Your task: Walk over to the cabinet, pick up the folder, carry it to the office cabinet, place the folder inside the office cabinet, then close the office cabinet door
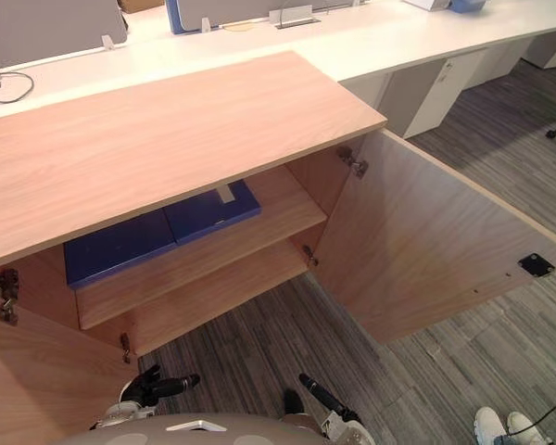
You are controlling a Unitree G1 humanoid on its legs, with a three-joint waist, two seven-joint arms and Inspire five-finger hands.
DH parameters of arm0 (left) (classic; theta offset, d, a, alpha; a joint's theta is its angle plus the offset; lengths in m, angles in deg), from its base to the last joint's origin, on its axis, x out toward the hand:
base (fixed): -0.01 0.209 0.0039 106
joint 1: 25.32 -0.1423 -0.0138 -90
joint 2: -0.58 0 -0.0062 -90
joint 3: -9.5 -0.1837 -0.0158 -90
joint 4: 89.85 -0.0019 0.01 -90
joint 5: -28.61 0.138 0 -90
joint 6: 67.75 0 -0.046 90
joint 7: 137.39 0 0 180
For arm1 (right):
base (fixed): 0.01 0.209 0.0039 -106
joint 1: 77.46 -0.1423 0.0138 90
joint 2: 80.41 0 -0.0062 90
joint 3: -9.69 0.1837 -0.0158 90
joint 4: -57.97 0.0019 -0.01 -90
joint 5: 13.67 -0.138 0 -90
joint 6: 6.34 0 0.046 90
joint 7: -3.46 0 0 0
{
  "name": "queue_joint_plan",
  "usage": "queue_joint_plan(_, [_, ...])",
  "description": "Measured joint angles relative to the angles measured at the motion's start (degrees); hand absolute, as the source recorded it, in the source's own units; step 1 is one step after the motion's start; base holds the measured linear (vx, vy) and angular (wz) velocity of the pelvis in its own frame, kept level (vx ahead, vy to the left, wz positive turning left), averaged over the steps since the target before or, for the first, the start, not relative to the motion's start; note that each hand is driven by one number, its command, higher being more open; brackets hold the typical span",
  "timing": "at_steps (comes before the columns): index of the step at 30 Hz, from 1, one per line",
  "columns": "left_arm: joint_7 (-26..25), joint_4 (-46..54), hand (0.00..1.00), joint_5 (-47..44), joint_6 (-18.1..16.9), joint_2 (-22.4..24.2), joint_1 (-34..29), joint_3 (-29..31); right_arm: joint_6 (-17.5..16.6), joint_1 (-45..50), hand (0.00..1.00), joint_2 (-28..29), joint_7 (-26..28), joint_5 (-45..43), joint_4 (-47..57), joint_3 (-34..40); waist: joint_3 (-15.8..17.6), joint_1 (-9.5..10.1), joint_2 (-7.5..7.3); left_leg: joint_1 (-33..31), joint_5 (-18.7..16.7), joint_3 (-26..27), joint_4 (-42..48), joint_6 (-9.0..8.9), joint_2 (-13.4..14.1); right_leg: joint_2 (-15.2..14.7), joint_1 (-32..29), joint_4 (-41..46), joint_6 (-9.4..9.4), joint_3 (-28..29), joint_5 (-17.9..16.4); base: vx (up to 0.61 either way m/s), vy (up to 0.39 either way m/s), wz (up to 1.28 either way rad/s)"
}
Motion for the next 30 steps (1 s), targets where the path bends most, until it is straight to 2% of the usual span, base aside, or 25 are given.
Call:
queue_joint_plan(7, [0.23, 1.17, 1.0, 0.24, -0.65, 0.82, 0.11, 0.18, -0.03, 0.34, 1.0, -0.04, -0.02, 0.01, 1.55, -2.04, 1.95, 0.07, 0.73, 3.9, -0.18, 3.96, -1.72, 0.55, -0.21, 0.3, 0.05, 2.13, -0.25, -0.06, 0.17, -0.02, 0.005, -0.29])
queue_joint_plan(14, [0.46, 2.6, 1.0, 0.64, -0.68, 1.07, -0.05, 0.77, 0.25, 0.45, 1.0, 0.05, -0.05, 0.11, 3.64, -5.21, 3.57, 0.3, 0.51, 6.54, -1.95, 10.71, -0.31, 0.5, 0.55, 1.71, -1.62, 5.52, -0.16, 1.9, 0.18, -0.08, -0.022, -0.51])
queue_joint_plan(16, [0.53, 3.2, 1.0, 0.68, -0.67, 1.17, -0.3, 0.8, 0.2, 0.2, 1.0, -0.13, -0.07, 0.13, 4.22, -7.01, 3.75, 0.41, 0.57, 6.73, -2.66, 14.01, 0.24, 0.6, 1.55, 1.98, -3.43, 7.18, -0.41, -0.7, 0.05, -0.1, -0.044, -0.85])
queue_joint_plan(17, [0.91, 3.41, 1.0, 0.8, -0.6, 1.61, -0.46, 0.81, 0.28, 0.12, 1.0, -0.37, -0.09, 0.1, 5.41, -6.92, 4.15, -0.1, 1.62, 7.14, -2.75, 17.06, 0.42, 0.62, 2.63, -0.92, -4.92, 9.45, -4.81, -12.21, -2.75, -0.02, -0.012, -0.94])
queue_joint_plan(18, [0.96, 3.48, 1.0, 0.74, -0.55, 1.73, -0.41, 0.99, 0.28, 0.44, 1.0, -0.54, -0.16, 0.1, 5.56, -6.91, 4.58, -0.02, 1.78, 8.16, -2.8, 18.67, 0.25, 0.47, 3.18, -2.77, -5.01, 10.85, -5.29, -18.21, -3.04, 0.04, 0.006, -0.93])
queue_joint_plan(19, [0.96, 3.5, 1.0, 0.73, -0.53, 1.74, -0.41, 1.21, 0.34, 1.03, 1.0, -0.48, -0.22, 0.1, 5.7, -6.84, 4.59, 0.04, 1.57, 9.1, -2.89, 19.63, 0.21, 0.0, 3.32, -3.7, -4.82, 11.26, -5.19, -21.46, -2.37, 0.1, 0.005, -0.72])
queue_joint_plan(20, [0.95, 3.43, 1.0, 0.78, -0.51, 1.65, -0.43, 1.24, 0.37, 2.0, 1.0, -0.3, -0.26, 0.05, 5.94, -6.53, 4.35, 0.02, 1.29, 9.98, -3.19, 20.42, 0.2, -0.73, 3.38, -4.01, -4.78, 11.57, -3.67, -23.2, 0.78, 0.1, -0.044, -0.64])
queue_joint_plan(22, [1.09, 3.33, 1.0, 1.84, -0.33, 2.24, -0.43, 1.15, 0.39, 1.91, 1.0, -0.21, -0.24, 0.08, 5.93, -4.32, 4.11, -0.28, 2.03, 10.7, -3.2, 20.46, 0.13, -0.86, 4.09, -2.67, -4.85, 11.85, -3.46, -24.09, 0.82, 0.08, -0.086, -0.48])
queue_joint_plan(26, [1.46, 3.35, 1.0, 2.61, 0.04, 2.48, -0.32, 1.13, 1.14, 1.31, 1.0, 0.26, -0.16, 0.14, 5.91, 2.09, 4.11, -1.03, 2.18, 10.99, -3.55, 20.34, -0.24, -1.44, 5.4, -0.68, -5.09, 9.68, -3.31, -25.02, -0.51, 0.03, -0.092, -0.25])
queue_joint_plan(27, [1.44, 3.3, 1.0, 2.61, 0.38, 2.62, -0.71, 1.12, 1.19, 1.22, 1.0, 0.6, -0.11, 0.16, 5.86, 4.17, 3.9, -1.14, 2.63, 11.63, -3.26, 20.93, -1.3, -1.94, 5.76, -1.38, -4.83, 10.28, -4.65, -29.44, -1.84, 0.03, -0.006, -0.35])
queue_joint_plan(28, [1.22, 3.23, 1.0, 2.15, 0.63, 2.64, -0.84, 1.29, 1.16, 1.07, 1.0, 0.65, 0.02, 0.17, 5.68, 6.22, 3.54, -1.16, 2.93, 12.16, -3.03, 22.16, -1.96, -2.39, 6.0, -2.49, -4.88, 11.11, -4.97, -33.87, -2.05, 0.06, 0.008, -0.42])
queue_joint_plan(30, [0.96, 3.2, 1.0, 2.13, 0.68, 2.24, -0.81, 1.26, 1.21, 0.36, 1.0, 0.58, 0.1, 0.18, 4.45, 6.8, 3.81, -1.16, 2.45, 12.41, -2.99, 22.14, -1.53, -2.4, 6.39, -2.42, -4.98, 10.77, -4.38, -35.13, -1.67, 0.08, -0.026, -0.58])
